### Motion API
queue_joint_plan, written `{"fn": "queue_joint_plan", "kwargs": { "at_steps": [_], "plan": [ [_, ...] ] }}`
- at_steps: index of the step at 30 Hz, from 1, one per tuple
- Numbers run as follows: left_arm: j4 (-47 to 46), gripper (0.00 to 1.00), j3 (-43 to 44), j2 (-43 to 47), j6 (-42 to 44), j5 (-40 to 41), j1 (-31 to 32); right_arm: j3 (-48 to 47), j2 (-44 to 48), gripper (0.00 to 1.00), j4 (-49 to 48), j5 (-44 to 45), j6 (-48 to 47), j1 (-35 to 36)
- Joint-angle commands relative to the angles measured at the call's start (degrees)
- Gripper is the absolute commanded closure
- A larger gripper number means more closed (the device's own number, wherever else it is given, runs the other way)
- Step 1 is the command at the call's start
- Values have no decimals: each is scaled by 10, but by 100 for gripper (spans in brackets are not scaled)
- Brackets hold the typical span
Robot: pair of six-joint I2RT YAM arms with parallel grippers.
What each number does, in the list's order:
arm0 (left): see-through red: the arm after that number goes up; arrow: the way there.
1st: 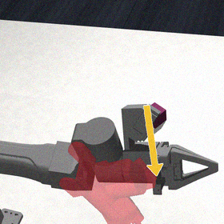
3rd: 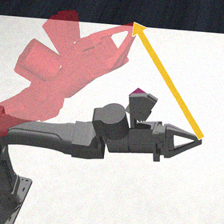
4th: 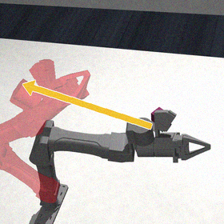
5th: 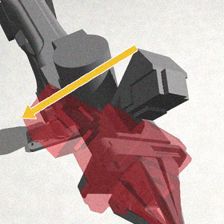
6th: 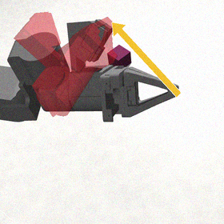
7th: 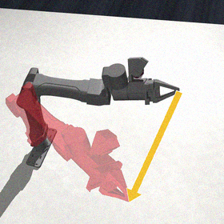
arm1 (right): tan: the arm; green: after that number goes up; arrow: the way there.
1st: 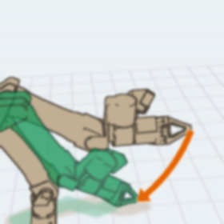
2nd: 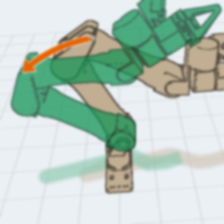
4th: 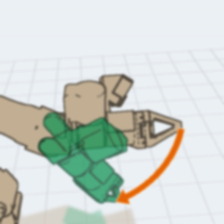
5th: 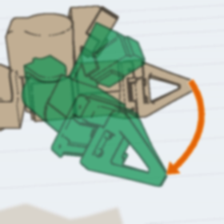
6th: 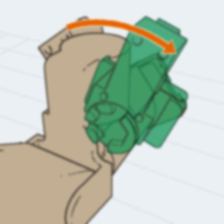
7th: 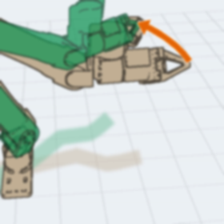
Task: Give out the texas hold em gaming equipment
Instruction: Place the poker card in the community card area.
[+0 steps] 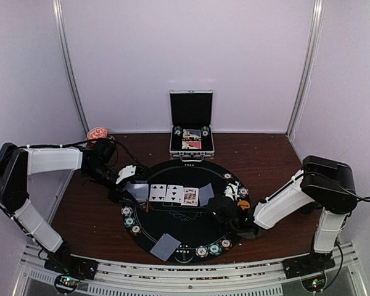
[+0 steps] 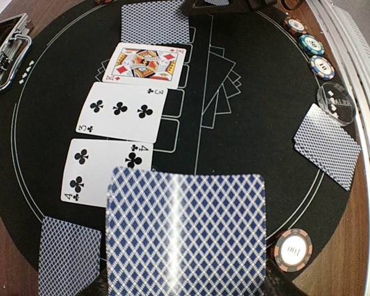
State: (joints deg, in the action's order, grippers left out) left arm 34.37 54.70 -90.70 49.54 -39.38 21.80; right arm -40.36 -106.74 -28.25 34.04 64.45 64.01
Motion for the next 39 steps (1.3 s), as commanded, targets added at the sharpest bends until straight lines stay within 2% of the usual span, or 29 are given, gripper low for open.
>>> {"fn": "queue_joint_plan", "kwargs": {
  "at_steps": [1,13,20,28,39],
  "plan": [
    [-11,40,0,0,-3,-6,-4,-9,7,83,15,-6,-11,10],
    [-11,40,1,-1,-3,-6,-4,-17,9,83,24,-9,-26,24],
    [-11,39,0,2,-3,-6,-4,-28,39,55,89,-1,-32,25],
    [-11,39,0,3,-4,-6,-4,-55,73,36,146,8,-75,4],
    [-11,39,0,2,-4,-7,-4,-80,20,32,151,-75,-109,-54]
  ]
}}
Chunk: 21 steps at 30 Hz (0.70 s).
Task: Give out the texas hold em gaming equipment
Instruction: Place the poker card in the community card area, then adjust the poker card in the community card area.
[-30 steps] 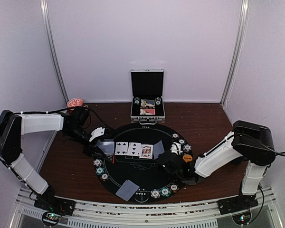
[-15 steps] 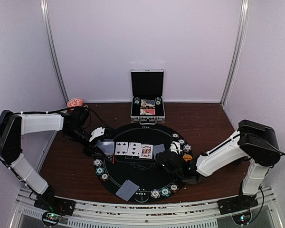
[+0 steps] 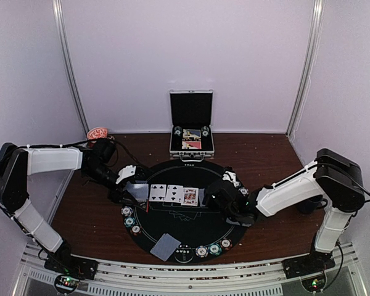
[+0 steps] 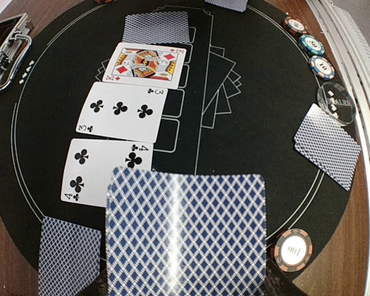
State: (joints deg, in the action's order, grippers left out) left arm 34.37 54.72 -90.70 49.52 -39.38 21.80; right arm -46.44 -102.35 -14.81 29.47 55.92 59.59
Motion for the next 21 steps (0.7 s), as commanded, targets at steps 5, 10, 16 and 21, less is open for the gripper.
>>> {"fn": "queue_joint_plan", "kwargs": {
  "at_steps": [5,10,16,21],
  "plan": [
    [-11,39,0,0,-3,-5,-4,-52,-58,31,39,-61,-43,-17],
    [-11,39,1,0,-3,-6,-4,-68,-76,30,51,-83,-46,-15],
    [-11,39,1,0,-3,-6,-5,-69,-75,28,60,-86,-43,-1],
    [-11,39,1,1,-4,-6,-4,-79,-78,28,76,-82,-43,13]
  ]
}}
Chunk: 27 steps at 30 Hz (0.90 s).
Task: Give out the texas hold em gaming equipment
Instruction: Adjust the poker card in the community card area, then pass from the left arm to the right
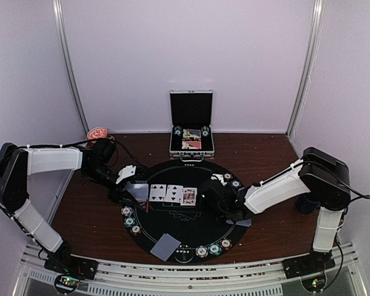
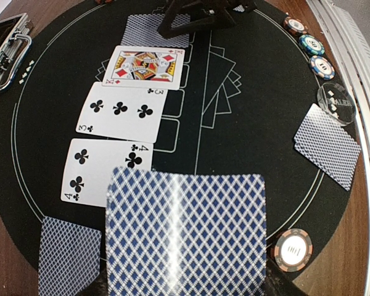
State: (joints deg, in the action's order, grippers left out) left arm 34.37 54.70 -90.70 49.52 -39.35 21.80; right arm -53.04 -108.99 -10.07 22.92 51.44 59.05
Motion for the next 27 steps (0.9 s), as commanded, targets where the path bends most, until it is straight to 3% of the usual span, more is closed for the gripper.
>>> {"fn": "queue_joint_plan", "kwargs": {
  "at_steps": [1,9,14,20,27],
  "plan": [
    [-11,39,1,1,-4,-6,-5,-14,-12,28,31,-15,2,20],
    [-11,39,0,3,-4,-7,-4,9,33,27,52,38,5,20],
    [-11,39,0,2,-2,-6,-4,10,90,23,34,25,-52,14],
    [-11,39,-1,-1,-2,-5,-4,-44,83,20,-44,-131,-128,14],
    [-10,39,-2,3,2,-9,-4,-121,-2,19,-137,-296,-120,13]
  ]
}}
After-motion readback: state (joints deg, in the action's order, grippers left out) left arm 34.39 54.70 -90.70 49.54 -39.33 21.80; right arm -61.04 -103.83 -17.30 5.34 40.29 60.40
